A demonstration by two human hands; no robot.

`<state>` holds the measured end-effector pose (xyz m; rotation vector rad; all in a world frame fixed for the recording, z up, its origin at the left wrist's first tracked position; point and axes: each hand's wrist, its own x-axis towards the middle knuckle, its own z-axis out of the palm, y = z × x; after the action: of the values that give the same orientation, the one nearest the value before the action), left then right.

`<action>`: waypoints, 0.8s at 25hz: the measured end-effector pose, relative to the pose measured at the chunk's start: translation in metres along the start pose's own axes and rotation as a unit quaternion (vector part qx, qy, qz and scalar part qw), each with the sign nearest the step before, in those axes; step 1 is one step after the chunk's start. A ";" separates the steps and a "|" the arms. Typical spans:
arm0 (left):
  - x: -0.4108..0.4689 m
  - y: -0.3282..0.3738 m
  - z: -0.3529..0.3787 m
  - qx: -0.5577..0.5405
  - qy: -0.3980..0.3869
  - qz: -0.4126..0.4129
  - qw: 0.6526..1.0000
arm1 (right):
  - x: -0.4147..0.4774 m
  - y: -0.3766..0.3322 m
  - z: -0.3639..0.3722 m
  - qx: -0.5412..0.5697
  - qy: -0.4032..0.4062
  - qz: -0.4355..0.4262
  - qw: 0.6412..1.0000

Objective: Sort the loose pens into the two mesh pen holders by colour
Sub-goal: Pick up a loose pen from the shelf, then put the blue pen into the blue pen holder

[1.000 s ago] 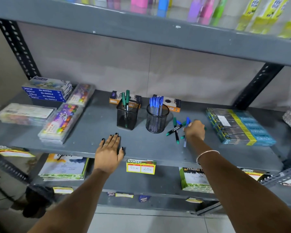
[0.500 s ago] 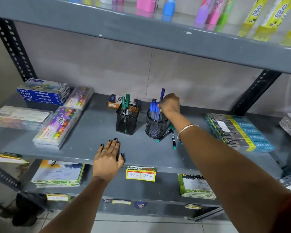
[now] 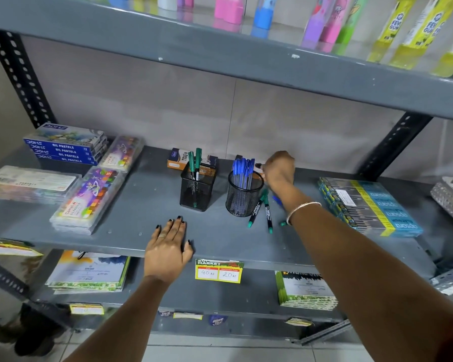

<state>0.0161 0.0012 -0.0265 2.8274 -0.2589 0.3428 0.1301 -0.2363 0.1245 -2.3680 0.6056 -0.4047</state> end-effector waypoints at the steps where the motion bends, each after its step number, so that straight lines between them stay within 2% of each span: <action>1: 0.000 0.000 0.000 0.001 -0.002 0.000 1.000 | 0.001 0.010 -0.003 0.007 0.015 0.020 1.000; 3: 0.000 0.000 -0.001 0.000 -0.005 -0.002 1.000 | -0.002 0.032 0.001 -0.008 0.005 0.054 0.998; 6: 0.000 0.000 -0.002 -0.004 -0.004 -0.001 1.000 | -0.016 0.051 0.022 -0.046 -0.079 0.079 0.993; 12: 0.001 0.001 -0.001 -0.021 0.000 0.004 1.000 | -0.038 0.051 0.040 -0.146 -0.112 0.032 0.982; 20: 0.000 -0.001 -0.001 -0.022 0.001 0.006 1.000 | -0.030 0.049 0.034 -0.092 -0.141 0.091 0.982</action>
<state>0.0161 0.0026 -0.0262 2.7835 -0.2791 0.3388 0.1035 -0.2361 0.0632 -2.4560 0.7413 0.0716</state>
